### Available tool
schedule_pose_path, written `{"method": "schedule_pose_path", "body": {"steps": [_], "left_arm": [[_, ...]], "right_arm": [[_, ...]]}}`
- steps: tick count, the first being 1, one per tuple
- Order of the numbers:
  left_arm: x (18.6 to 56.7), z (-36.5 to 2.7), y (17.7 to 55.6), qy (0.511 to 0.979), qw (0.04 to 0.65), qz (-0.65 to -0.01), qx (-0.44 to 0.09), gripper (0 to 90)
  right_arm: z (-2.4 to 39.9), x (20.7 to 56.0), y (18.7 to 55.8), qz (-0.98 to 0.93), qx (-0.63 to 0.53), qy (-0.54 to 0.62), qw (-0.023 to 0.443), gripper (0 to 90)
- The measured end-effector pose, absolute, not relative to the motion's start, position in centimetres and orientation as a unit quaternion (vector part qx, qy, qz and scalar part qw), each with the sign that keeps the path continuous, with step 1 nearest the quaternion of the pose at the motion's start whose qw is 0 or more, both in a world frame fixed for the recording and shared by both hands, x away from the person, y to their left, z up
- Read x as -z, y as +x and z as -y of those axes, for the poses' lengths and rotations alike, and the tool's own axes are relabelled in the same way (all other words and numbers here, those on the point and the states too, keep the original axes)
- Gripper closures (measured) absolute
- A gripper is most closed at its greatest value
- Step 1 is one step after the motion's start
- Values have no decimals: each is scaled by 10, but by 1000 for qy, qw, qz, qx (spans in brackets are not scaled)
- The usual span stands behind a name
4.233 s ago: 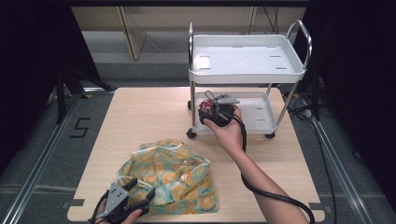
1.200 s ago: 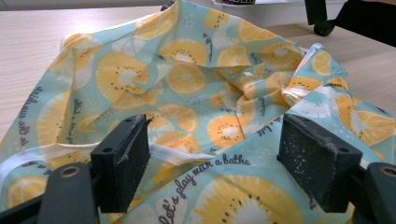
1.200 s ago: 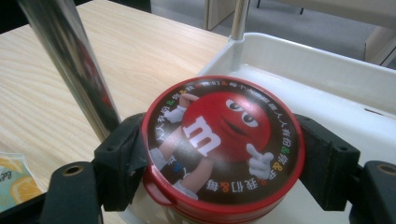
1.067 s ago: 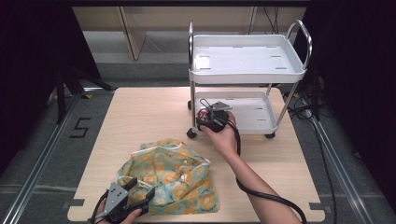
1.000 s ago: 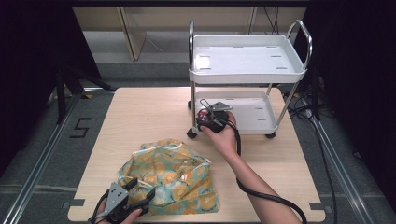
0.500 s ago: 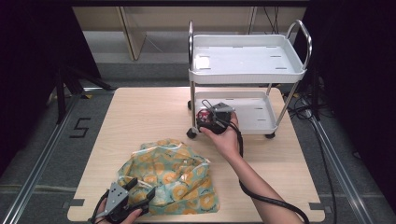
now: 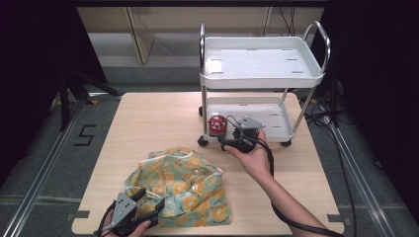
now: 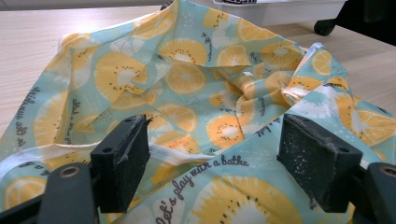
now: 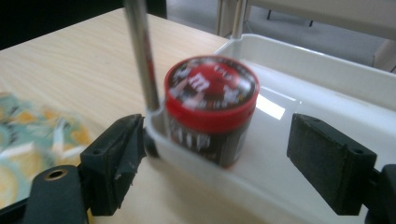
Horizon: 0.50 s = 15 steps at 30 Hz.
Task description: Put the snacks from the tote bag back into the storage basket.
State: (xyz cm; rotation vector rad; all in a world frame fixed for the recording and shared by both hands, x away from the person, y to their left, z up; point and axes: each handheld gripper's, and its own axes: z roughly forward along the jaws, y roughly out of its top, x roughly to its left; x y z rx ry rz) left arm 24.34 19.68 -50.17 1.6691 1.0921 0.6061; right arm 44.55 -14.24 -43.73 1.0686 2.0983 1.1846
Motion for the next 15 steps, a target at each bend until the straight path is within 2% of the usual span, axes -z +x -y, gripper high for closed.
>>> {"method": "schedule_pose_path", "body": {"steps": [7,15], "left_arm": [[502,-196,243,691,501,-455,-253,241],[502,-196,244,690,504,-455,-252,238]], "right_arm": [[159,447,410,-770,-450,395,220,218],[184,458,387,-764,-466,371,247,250]]}}
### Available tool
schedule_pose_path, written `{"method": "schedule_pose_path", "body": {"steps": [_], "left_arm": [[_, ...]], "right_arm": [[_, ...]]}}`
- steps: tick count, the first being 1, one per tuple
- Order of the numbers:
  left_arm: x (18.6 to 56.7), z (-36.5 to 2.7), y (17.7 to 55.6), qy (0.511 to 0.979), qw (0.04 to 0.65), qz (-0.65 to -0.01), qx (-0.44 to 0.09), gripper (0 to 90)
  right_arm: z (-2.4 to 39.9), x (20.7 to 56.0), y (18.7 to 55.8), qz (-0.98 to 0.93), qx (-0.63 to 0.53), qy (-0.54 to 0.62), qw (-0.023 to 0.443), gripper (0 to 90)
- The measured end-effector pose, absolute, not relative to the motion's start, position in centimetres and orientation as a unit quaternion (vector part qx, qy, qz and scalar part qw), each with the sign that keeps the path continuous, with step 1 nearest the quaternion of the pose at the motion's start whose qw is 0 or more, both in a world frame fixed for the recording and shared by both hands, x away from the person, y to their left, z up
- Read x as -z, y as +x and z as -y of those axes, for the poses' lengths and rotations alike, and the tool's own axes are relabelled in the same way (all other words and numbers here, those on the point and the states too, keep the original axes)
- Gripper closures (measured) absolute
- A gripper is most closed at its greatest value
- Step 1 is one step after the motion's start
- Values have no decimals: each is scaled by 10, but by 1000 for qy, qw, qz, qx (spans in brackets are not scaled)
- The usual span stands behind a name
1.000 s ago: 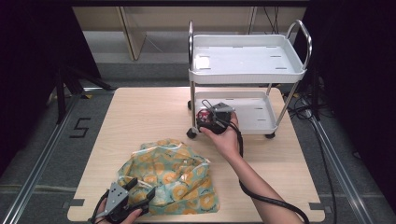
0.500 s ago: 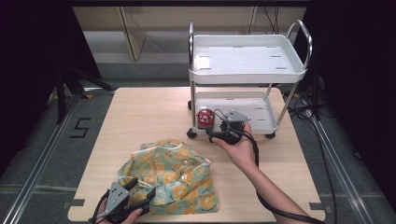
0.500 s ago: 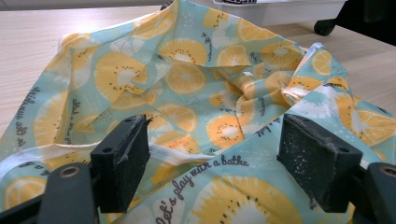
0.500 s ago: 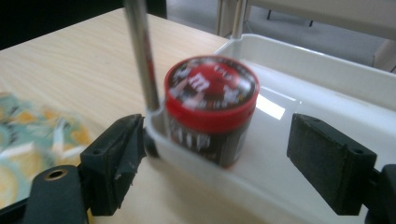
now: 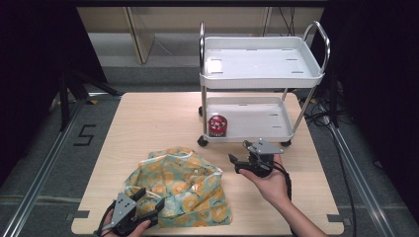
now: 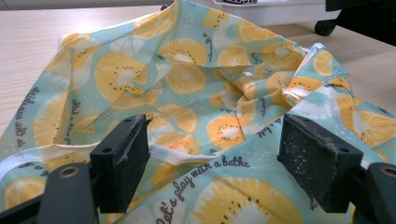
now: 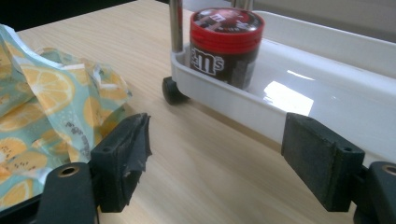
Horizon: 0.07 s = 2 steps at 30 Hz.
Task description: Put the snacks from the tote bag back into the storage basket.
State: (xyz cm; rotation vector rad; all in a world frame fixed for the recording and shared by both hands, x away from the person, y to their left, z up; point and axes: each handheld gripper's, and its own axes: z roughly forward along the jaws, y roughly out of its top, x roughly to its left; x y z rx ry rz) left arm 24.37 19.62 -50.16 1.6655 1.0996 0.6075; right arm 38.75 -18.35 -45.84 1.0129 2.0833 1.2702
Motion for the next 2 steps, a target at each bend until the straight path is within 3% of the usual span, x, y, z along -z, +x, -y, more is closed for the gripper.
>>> {"method": "schedule_pose_path", "body": {"steps": [2], "left_arm": [[502,-197,244,689,507,-452,-252,238]], "right_arm": [[188,458,384,-760,-472,378,237,257]]}}
